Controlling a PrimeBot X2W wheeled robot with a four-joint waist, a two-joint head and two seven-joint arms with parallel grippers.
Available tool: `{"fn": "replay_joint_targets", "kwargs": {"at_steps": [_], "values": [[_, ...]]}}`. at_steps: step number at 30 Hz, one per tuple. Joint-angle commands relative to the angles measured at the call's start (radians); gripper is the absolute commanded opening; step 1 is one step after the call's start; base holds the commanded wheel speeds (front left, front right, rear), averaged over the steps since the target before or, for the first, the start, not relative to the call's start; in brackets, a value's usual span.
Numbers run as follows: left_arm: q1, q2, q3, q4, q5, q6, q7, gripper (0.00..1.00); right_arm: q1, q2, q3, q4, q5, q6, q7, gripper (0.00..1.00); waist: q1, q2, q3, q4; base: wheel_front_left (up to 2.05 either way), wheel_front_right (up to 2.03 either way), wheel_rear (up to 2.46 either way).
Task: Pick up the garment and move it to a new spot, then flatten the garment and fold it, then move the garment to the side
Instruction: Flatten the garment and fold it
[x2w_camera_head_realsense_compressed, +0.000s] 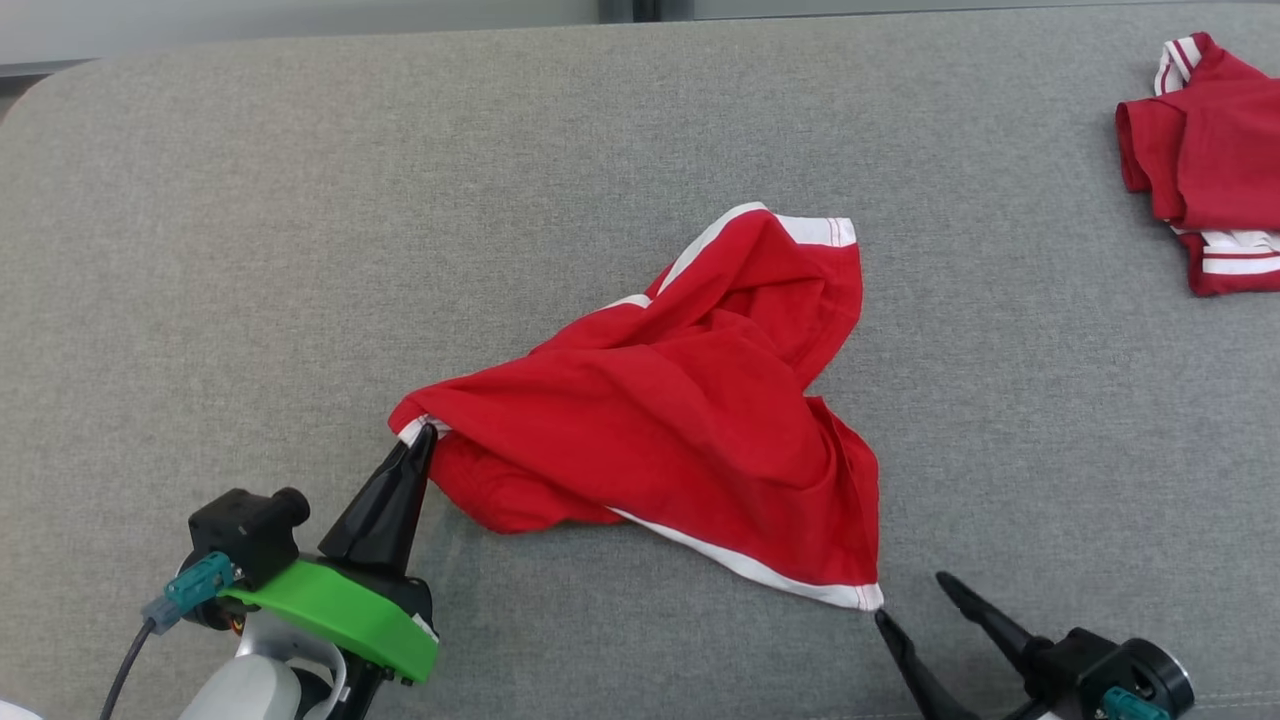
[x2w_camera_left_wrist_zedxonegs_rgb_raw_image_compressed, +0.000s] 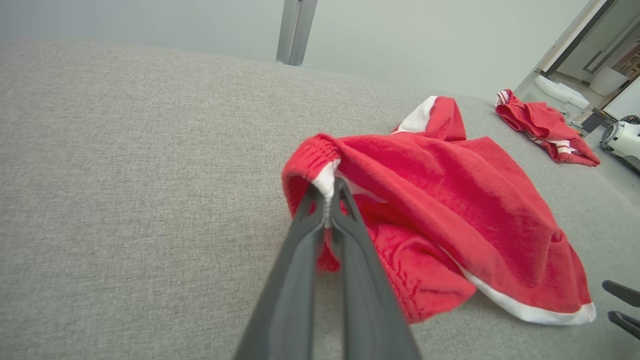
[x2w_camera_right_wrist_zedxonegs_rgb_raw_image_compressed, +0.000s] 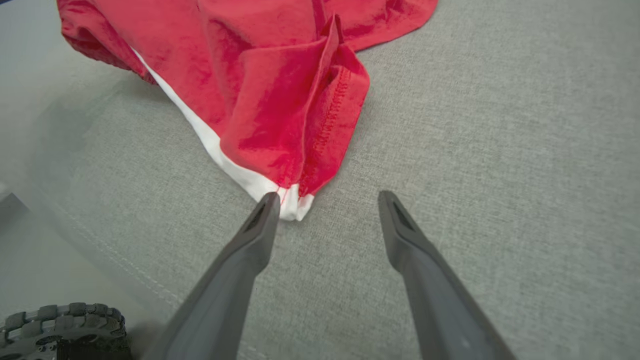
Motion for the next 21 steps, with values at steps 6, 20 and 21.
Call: {"fn": "replay_joint_targets", "kwargs": {"at_steps": [6,20,21], "values": [[-0.040,-0.004,-0.006,0.025,0.008,-0.014,-0.015,0.00,-0.075,-0.022,0.118,0.062,0.071,-0.001,0.000,1.00,0.0000,0.0000,0.021,0.004,0.00,0.00,0.00],[-0.068,0.007,-0.014,0.032,0.011,-0.023,-0.027,0.00,-0.134,-0.033,0.109,0.029,0.079,-0.001,0.000,0.00,0.0000,0.0000,0.030,0.013,0.00,0.00,0.00],[-0.071,0.016,-0.014,0.024,0.015,-0.025,-0.024,0.00,-0.134,-0.039,0.096,0.004,0.080,-0.001,0.000,0.00,0.0000,0.0000,0.026,0.008,0.00,0.00,0.00]]}}
